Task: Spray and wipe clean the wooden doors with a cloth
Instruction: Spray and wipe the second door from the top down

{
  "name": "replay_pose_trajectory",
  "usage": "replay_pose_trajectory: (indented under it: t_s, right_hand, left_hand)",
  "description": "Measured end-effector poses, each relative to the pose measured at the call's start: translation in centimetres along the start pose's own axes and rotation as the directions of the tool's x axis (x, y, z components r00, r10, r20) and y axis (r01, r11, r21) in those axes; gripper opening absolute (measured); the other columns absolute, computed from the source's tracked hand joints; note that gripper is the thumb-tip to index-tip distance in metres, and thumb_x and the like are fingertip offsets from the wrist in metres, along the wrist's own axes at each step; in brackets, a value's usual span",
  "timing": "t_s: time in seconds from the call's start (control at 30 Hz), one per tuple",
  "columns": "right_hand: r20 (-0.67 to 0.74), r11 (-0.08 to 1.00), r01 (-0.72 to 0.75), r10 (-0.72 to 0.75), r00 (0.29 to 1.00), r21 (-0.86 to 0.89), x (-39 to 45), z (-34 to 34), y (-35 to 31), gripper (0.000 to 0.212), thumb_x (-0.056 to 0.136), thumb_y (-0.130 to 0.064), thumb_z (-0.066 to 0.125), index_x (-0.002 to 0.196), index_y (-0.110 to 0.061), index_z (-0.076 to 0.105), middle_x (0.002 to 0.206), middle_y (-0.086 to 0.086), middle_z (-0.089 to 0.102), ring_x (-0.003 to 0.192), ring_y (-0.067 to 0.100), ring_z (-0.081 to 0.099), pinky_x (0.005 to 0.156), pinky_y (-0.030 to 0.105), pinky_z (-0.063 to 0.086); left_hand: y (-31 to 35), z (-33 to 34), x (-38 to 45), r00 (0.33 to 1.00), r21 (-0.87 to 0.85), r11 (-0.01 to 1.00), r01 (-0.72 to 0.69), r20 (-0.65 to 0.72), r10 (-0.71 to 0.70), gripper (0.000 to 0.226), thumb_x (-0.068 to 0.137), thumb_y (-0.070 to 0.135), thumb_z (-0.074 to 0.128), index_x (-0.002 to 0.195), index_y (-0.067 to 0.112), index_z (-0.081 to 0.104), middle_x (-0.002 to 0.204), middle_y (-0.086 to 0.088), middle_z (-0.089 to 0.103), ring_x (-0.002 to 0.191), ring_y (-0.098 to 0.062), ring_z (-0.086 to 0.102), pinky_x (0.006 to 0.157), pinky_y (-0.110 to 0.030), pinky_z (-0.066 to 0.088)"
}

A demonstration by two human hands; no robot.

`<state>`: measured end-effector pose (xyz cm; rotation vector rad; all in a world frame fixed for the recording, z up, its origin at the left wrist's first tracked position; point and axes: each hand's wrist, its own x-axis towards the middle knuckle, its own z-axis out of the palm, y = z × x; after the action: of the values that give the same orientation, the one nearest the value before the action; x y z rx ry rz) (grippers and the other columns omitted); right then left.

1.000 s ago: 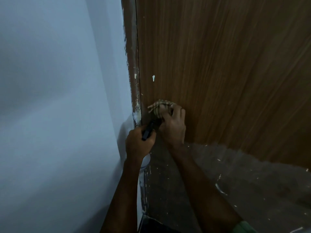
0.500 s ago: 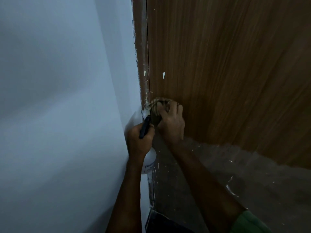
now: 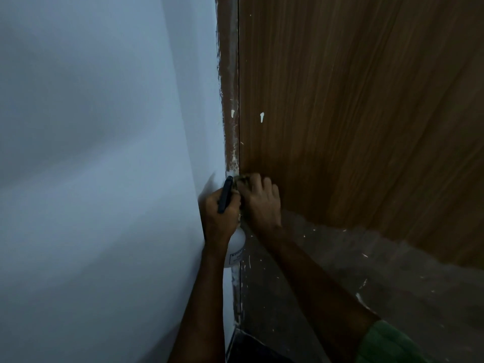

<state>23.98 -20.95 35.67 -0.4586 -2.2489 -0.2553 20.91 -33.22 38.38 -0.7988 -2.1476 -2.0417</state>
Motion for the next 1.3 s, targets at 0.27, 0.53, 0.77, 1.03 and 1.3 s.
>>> replay_pose_trajectory:
  t_s: [0.27,0.53,0.77,1.03,1.3]
  right_hand:
    - [-0.216,0.994,-0.098,0.086,0.973,-0.047,4.5,-1.5,0.0,0.036,0.095,-0.037,0.067,0.128,-0.023,0.064,0.121,0.014,0.057,0.099,0.03,0.051,0.076,0.039,0.039]
    - [0.108,0.999,-0.046,0.043,0.993,0.022,-6.3,2.8,0.3,0.041,0.082,-0.019,0.082,0.121,-0.025,0.07,0.114,0.012,0.059,0.093,0.032,0.055,0.075,0.043,0.046]
    - [-0.193,0.956,-0.286,0.292,0.937,0.06,-1.7,-1.6,0.6,0.045,0.085,-0.017,0.048,0.125,-0.025,0.069,0.12,0.013,0.058,0.1,0.03,0.051,0.08,0.04,0.034]
    - [-0.166,0.967,-0.255,0.251,0.954,-0.001,-2.3,-1.0,0.7,0.045,0.088,-0.012,0.054,0.129,-0.026,0.066,0.122,0.013,0.054,0.098,0.03,0.05,0.079,0.04,0.032]
    - [0.254,0.999,-0.02,0.026,0.967,-0.029,-12.0,6.4,0.8,0.063,0.061,-0.016,0.096,0.119,-0.026,0.074,0.124,0.011,0.053,0.101,0.033,0.048,0.08,0.043,0.046]
  left_hand:
    - [-0.3,0.2,-0.4,0.997,0.001,1.0,-0.016,-0.069,0.016,0.034,0.101,0.005,0.068,0.068,0.0,0.062,0.053,0.003,0.052,0.045,-0.004,0.053,0.045,-0.012,0.038]
    - [-3.7,0.6,-1.4,0.998,0.044,0.997,0.062,-0.001,-0.062,0.029,0.101,0.014,0.07,0.072,0.01,0.07,0.059,-0.005,0.064,0.051,-0.013,0.059,0.047,-0.017,0.044]
    - [-6.8,1.6,-3.2,0.965,0.214,0.963,0.162,0.172,-0.2,0.031,0.093,0.037,0.069,0.066,0.027,0.06,0.056,0.008,0.058,0.055,-0.021,0.06,0.056,-0.034,0.048]
    - [-8.6,2.8,-4.6,0.945,0.319,0.911,0.264,0.106,-0.311,0.031,0.093,0.034,0.076,0.066,0.023,0.063,0.058,0.008,0.058,0.058,-0.02,0.059,0.059,-0.027,0.037]
    - [-7.4,0.9,-3.6,0.993,0.094,0.99,0.102,0.054,-0.108,0.041,0.101,0.018,0.071,0.063,0.028,0.06,0.05,0.011,0.056,0.047,-0.008,0.055,0.048,-0.015,0.04]
